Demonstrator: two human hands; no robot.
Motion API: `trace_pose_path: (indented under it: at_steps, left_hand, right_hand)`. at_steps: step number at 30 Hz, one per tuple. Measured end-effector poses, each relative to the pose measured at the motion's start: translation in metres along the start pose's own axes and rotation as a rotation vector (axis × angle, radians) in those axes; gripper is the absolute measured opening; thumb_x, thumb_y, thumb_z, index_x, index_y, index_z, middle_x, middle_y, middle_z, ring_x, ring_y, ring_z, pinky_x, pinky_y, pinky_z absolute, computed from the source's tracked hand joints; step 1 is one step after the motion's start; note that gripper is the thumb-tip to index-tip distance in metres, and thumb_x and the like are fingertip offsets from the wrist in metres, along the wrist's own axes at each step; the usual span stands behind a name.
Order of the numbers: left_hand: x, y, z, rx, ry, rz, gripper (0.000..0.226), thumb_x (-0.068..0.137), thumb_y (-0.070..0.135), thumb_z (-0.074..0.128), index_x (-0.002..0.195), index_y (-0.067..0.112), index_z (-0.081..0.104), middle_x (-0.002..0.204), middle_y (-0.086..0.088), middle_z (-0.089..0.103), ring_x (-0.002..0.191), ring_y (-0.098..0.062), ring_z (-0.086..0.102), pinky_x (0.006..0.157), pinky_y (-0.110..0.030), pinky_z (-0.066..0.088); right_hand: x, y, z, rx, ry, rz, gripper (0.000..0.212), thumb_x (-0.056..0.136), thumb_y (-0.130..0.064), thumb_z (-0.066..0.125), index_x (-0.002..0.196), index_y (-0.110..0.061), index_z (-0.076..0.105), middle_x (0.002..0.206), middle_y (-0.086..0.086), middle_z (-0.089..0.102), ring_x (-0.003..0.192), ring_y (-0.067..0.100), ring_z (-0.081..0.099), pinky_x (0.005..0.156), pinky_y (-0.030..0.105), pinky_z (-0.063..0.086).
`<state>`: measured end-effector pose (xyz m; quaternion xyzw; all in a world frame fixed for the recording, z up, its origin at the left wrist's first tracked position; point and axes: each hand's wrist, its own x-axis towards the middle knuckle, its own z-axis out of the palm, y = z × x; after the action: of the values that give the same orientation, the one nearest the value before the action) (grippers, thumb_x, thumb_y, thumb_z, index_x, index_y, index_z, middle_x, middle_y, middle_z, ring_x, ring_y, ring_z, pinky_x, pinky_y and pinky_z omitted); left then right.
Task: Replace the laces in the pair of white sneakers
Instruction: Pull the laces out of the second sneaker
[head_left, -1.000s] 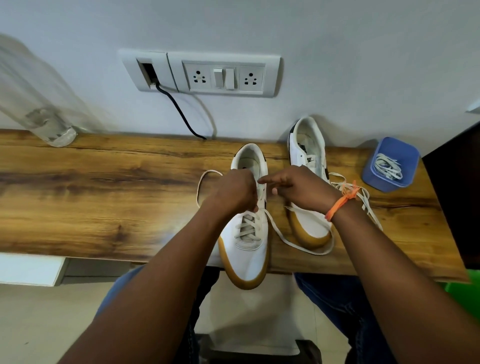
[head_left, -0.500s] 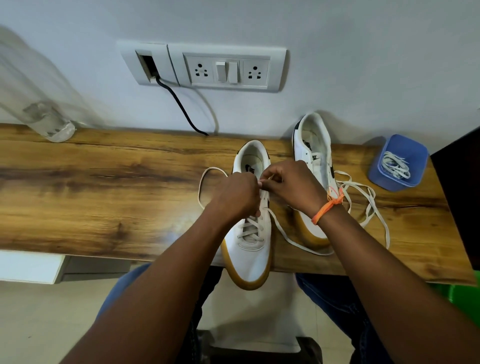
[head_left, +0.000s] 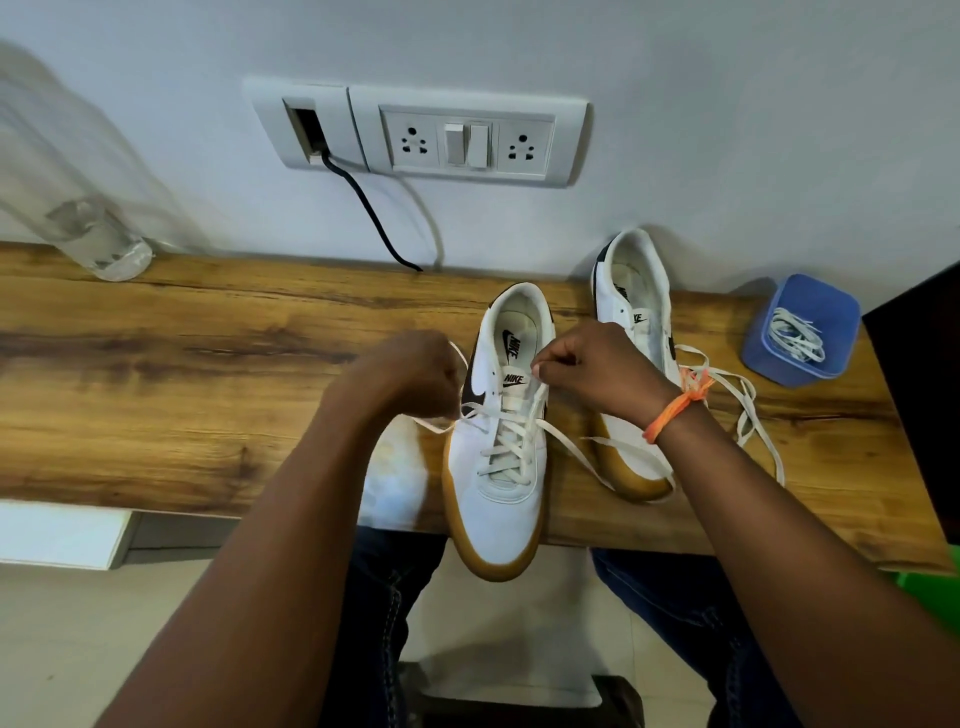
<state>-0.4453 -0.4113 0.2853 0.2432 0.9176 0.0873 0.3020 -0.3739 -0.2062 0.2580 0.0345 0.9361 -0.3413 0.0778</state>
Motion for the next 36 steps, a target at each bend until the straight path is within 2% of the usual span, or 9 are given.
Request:
trace_pose_path:
  at_steps: [5, 10, 13, 15, 19, 21, 26, 30, 36]
  left_hand:
    - [0.013, 0.045, 0.012, -0.012, 0.010, 0.212, 0.024, 0.079, 0.038, 0.079, 0.085, 0.016, 0.073, 0.079, 0.007, 0.062, 0.080, -0.013, 0.058, 0.065, -0.027, 0.046]
    - [0.024, 0.056, 0.024, 0.076, -0.082, 0.238, 0.024, 0.080, 0.031, 0.079, 0.087, 0.010, 0.072, 0.081, 0.002, 0.065, 0.085, -0.016, 0.064, 0.073, -0.030, 0.051]
    - [0.018, 0.042, 0.006, -0.010, -0.101, 0.192, 0.010, 0.079, 0.026, 0.080, 0.086, 0.019, 0.078, 0.080, 0.006, 0.069, 0.079, -0.010, 0.064, 0.063, -0.023, 0.047]
    - [0.015, 0.023, -0.006, -0.041, -0.034, 0.103, 0.007, 0.076, 0.024, 0.081, 0.076, 0.018, 0.077, 0.071, 0.004, 0.068, 0.073, -0.014, 0.064, 0.059, -0.023, 0.043]
    - [0.020, -0.012, -0.008, -0.056, 0.311, -0.180, 0.008, 0.067, 0.015, 0.067, 0.073, 0.011, 0.071, 0.074, -0.010, 0.067, 0.072, -0.028, 0.064, 0.058, -0.031, 0.048]
    - [0.022, -0.009, -0.005, -0.093, 0.366, -0.142, 0.009, 0.068, 0.013, 0.070, 0.077, 0.012, 0.071, 0.078, -0.007, 0.067, 0.077, -0.027, 0.065, 0.060, -0.031, 0.048]
    - [0.017, 0.034, 0.004, -0.172, 0.136, 0.175, 0.026, 0.073, 0.028, 0.086, 0.089, 0.019, 0.068, 0.078, 0.010, 0.056, 0.067, -0.005, 0.056, 0.054, -0.022, 0.039]
    - [0.025, 0.054, 0.022, 0.018, -0.030, 0.236, 0.017, 0.084, 0.028, 0.076, 0.091, 0.013, 0.075, 0.092, -0.004, 0.071, 0.086, -0.018, 0.065, 0.069, -0.029, 0.048]
    - [0.026, 0.047, 0.020, 0.027, -0.090, 0.275, 0.010, 0.082, 0.018, 0.077, 0.093, 0.018, 0.078, 0.094, 0.002, 0.073, 0.089, -0.014, 0.066, 0.079, -0.029, 0.052]
  right_hand:
    - [0.003, -0.001, -0.002, 0.000, -0.029, -0.003, 0.014, 0.087, -0.016, 0.068, 0.087, -0.008, 0.079, 0.085, 0.002, 0.076, 0.076, 0.012, 0.066, 0.071, 0.030, 0.052]
    - [0.003, 0.002, -0.004, -0.023, -0.042, -0.013, 0.013, 0.087, -0.014, 0.067, 0.092, -0.009, 0.079, 0.088, 0.003, 0.075, 0.078, 0.012, 0.065, 0.064, 0.019, 0.046]
    - [0.001, 0.004, -0.004, -0.002, -0.038, -0.015, 0.014, 0.088, -0.015, 0.067, 0.091, -0.009, 0.079, 0.089, 0.002, 0.076, 0.077, 0.011, 0.065, 0.065, 0.020, 0.046]
    - [0.000, 0.006, -0.004, -0.004, -0.043, -0.017, 0.014, 0.088, -0.014, 0.067, 0.089, -0.008, 0.079, 0.089, 0.002, 0.076, 0.079, 0.011, 0.066, 0.071, 0.027, 0.049]
    - [-0.002, 0.006, -0.003, 0.032, -0.037, -0.006, 0.014, 0.088, -0.013, 0.066, 0.087, -0.007, 0.079, 0.089, -0.001, 0.076, 0.071, 0.000, 0.060, 0.065, 0.015, 0.044]
    - [-0.002, 0.006, -0.002, 0.036, -0.036, 0.003, 0.014, 0.088, -0.014, 0.066, 0.088, -0.008, 0.079, 0.088, -0.001, 0.076, 0.069, -0.002, 0.058, 0.063, 0.011, 0.042]
    - [0.000, 0.005, -0.004, 0.056, -0.040, -0.001, 0.012, 0.087, -0.012, 0.068, 0.088, -0.010, 0.079, 0.082, -0.003, 0.074, 0.064, -0.008, 0.057, 0.056, 0.005, 0.037]
    - [-0.001, 0.004, -0.005, -0.006, -0.042, -0.014, 0.013, 0.087, -0.013, 0.067, 0.091, -0.010, 0.079, 0.082, -0.001, 0.074, 0.068, 0.000, 0.059, 0.059, 0.009, 0.038]
    - [-0.002, 0.004, -0.004, 0.001, -0.044, -0.015, 0.014, 0.089, -0.016, 0.067, 0.094, -0.011, 0.079, 0.083, 0.000, 0.073, 0.064, -0.004, 0.055, 0.057, 0.007, 0.035]
